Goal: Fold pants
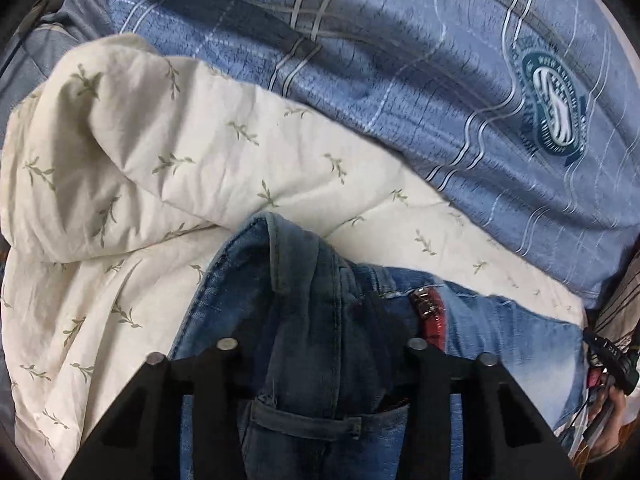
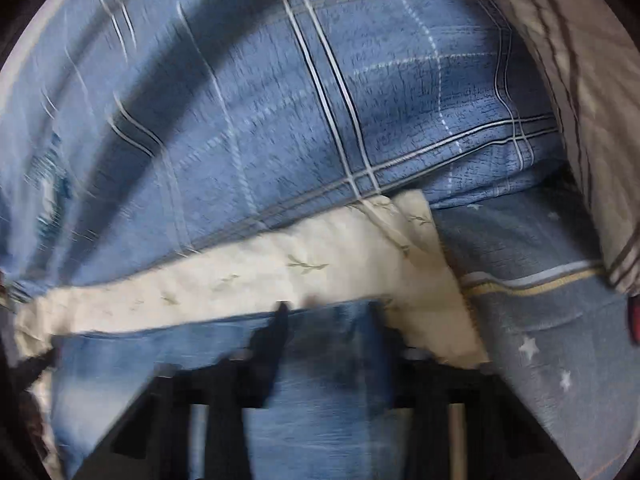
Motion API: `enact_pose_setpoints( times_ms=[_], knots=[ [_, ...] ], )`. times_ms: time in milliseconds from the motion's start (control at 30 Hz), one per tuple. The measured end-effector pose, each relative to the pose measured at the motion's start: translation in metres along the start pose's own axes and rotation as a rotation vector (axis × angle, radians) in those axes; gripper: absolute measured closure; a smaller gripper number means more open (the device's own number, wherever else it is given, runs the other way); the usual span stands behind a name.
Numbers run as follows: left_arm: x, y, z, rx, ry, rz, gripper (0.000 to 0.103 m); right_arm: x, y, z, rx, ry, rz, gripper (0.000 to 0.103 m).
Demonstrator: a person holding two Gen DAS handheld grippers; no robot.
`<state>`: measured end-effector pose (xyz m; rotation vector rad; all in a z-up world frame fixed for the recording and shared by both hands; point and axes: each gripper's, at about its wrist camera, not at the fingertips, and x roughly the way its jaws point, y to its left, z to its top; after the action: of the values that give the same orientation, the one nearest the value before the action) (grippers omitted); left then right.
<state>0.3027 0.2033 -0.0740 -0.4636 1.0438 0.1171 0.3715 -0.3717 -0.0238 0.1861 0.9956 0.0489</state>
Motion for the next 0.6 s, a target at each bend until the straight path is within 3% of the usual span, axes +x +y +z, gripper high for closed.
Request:
enact_pose_setpoints(
  times_ms=[33,67,133,200,267,300,367,467,500,533,600],
  knots=[
    [0.003,0.002,0.001,-0.007,0.011,0.006,0.067,0.002,0.000,-0.001,-0.002,0.007,-0.019,0.087],
    [0.005,0.003,0.000,-0.019,0.015,0.000,0.067,0.002,0.000,-0.002,-0.006,0.011,-0.037,0.088],
    [0.007,0.005,0.001,-0.032,0.017,-0.021,0.067,-0.004,0.003,-0.004,-0.026,-0.001,-0.081,0.086],
    [0.004,0.007,0.001,-0.035,0.003,-0.041,0.065,-0.012,0.002,-0.003,-0.022,-0.014,-0.064,0.083],
    [0.005,0.008,0.002,-0.048,0.007,-0.050,0.053,-0.015,-0.003,-0.002,-0.006,-0.025,-0.089,0.064],
    [0.007,0.008,0.003,-0.057,0.010,-0.061,0.048,-0.013,-0.007,-0.002,0.011,-0.028,-0.100,0.041],
    [0.009,0.006,0.003,-0.059,0.008,-0.065,0.045,-0.008,-0.010,-0.004,0.024,-0.014,-0.063,0.036],
    [0.015,0.001,0.002,-0.038,0.015,-0.030,0.050,-0.001,-0.008,-0.004,0.007,-0.005,-0.027,0.044],
    [0.018,-0.002,0.002,-0.023,0.012,-0.002,0.059,0.002,-0.006,-0.004,0.000,0.002,-0.035,0.065],
    [0.022,-0.005,0.002,-0.009,0.023,0.008,0.076,0.004,-0.006,-0.003,-0.003,0.009,-0.045,0.078],
    [0.027,-0.014,0.003,0.015,0.023,0.022,0.080,0.004,-0.005,-0.003,-0.013,0.003,-0.067,0.084]
  ],
)
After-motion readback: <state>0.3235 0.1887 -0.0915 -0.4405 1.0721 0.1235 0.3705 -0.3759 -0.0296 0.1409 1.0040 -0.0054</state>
